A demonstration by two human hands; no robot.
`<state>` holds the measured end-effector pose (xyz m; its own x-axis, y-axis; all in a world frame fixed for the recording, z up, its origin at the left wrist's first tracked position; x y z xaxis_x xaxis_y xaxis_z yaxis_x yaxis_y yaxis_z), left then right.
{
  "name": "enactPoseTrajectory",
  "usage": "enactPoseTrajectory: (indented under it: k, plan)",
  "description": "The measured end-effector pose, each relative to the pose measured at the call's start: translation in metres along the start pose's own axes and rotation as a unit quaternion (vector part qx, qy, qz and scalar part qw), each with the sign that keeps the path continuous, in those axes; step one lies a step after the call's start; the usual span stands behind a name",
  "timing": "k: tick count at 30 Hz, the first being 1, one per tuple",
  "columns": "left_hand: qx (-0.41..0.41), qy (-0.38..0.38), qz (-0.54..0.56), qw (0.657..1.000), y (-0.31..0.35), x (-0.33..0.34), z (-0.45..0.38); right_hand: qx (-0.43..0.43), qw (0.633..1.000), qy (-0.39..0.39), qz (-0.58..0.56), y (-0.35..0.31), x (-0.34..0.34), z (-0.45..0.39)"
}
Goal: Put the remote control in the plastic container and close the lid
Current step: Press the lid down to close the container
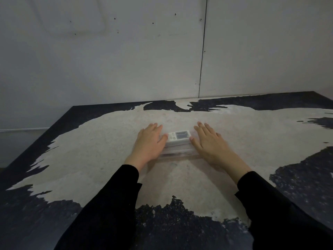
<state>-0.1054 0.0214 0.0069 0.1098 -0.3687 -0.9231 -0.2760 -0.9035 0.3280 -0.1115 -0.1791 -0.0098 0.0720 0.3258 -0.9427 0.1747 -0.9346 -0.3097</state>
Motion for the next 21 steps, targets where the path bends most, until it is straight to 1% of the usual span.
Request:
enactPoseTrajectory:
  k: [5,9,14,17,21]
  plan:
    - [0.0,-0.041,-0.042,0.998,0.0,0.008,0.005,-0.005,1.0,-0.008,-0.007,0.001,0.002,-0.003]
    - [0.012,-0.028,-0.052,0.998,-0.001,0.01,0.005,-0.015,0.999,-0.027,0.044,0.001,-0.003,-0.007]
    - [0.019,-0.023,-0.027,0.999,0.001,0.008,0.008,-0.015,0.997,-0.017,0.079,-0.012,-0.021,-0.026]
    - [0.024,-0.027,-0.036,0.999,0.0,0.003,0.004,-0.016,0.998,-0.03,0.054,-0.022,-0.011,-0.031]
    - [-0.003,-0.038,-0.042,0.998,0.006,0.0,-0.008,-0.044,0.998,-0.039,0.001,-0.02,0.003,-0.03]
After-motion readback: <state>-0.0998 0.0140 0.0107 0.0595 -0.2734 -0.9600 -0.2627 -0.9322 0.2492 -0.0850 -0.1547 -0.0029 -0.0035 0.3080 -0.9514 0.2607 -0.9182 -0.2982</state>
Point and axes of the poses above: each hand's wrist, its own z-axis away from the middle knuckle, its own x-axis out of the palm, y = z × x, the point moved 2 cm from there along -z, towards the middle knuckle, and after that the axes turned 5 degrees about x, right-handed, at the moved point
